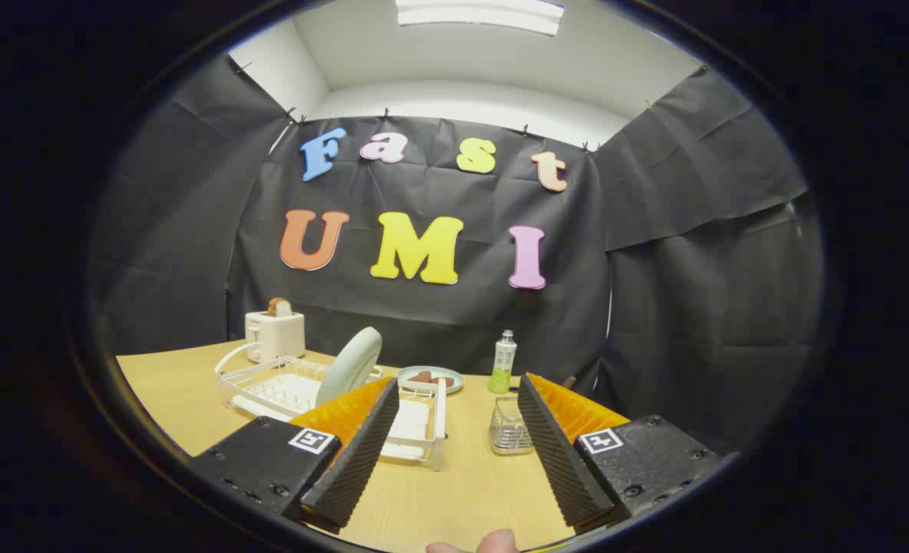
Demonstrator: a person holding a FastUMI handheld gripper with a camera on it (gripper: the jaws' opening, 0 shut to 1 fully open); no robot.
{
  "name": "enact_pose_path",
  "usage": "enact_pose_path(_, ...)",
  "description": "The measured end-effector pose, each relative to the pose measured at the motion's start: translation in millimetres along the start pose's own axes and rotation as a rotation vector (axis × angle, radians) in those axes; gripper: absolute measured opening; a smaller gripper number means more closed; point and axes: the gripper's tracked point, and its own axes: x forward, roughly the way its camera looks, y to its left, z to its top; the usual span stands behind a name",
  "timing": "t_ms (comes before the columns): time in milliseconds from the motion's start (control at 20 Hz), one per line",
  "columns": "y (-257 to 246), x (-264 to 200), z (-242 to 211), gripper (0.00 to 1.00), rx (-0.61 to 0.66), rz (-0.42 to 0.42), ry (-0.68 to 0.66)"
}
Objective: Take the plate from the dish rack, then take the spoon from the basket and place it into the plate.
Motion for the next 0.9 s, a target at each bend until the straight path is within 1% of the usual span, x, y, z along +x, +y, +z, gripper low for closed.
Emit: enact_pose_path(900,-0.1,5.2,-4.8,1.0,0.019,-0.007,0.01)
